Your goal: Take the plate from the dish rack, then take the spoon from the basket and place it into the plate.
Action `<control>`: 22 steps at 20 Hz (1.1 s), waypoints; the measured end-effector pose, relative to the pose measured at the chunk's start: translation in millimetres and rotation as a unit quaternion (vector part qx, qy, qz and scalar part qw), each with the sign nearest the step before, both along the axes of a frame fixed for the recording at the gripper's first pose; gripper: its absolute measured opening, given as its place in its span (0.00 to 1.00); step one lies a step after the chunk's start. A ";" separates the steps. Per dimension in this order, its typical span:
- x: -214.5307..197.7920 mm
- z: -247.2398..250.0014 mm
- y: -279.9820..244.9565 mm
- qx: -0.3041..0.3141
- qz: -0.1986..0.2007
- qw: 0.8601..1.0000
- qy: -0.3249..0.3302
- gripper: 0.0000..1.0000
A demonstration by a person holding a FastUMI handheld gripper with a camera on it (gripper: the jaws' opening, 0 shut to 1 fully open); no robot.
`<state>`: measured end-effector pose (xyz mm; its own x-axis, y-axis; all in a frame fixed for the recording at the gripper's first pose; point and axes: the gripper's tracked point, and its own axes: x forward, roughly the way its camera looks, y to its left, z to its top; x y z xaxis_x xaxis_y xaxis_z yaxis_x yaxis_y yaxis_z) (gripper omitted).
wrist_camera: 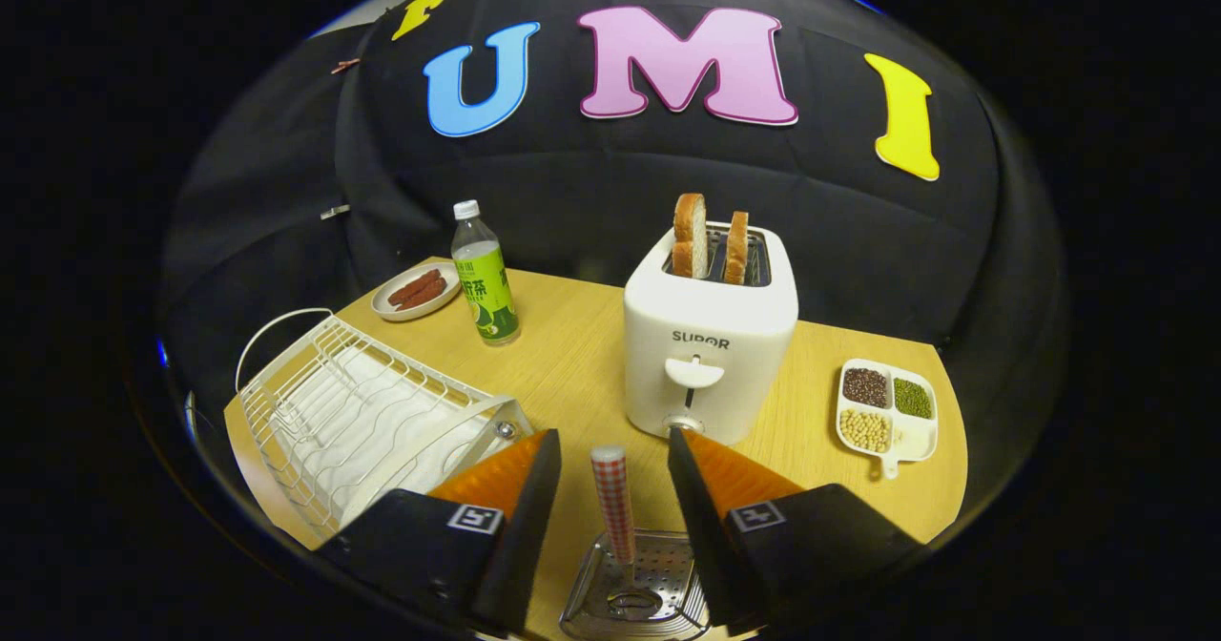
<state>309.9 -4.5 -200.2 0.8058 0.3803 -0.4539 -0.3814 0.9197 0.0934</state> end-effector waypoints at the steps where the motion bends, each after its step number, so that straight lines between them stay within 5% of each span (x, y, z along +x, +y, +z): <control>1: 2.8 -5.9 0.6 -0.002 -0.004 1.000 0.007 0.62; 2: 2.7 -7.5 1.3 0.001 -0.009 1.000 0.012 0.52; 4: 5.0 -11.0 4.2 0.003 -0.009 1.000 0.016 0.51; 7: 8.1 -15.6 -3.8 -0.008 -0.024 0.999 0.023 0.23; 14: 2.6 6.9 -15.1 -0.002 -0.037 0.999 0.015 0.15; 22: -14.5 111.9 -36.8 0.019 -0.053 0.997 -0.044 0.15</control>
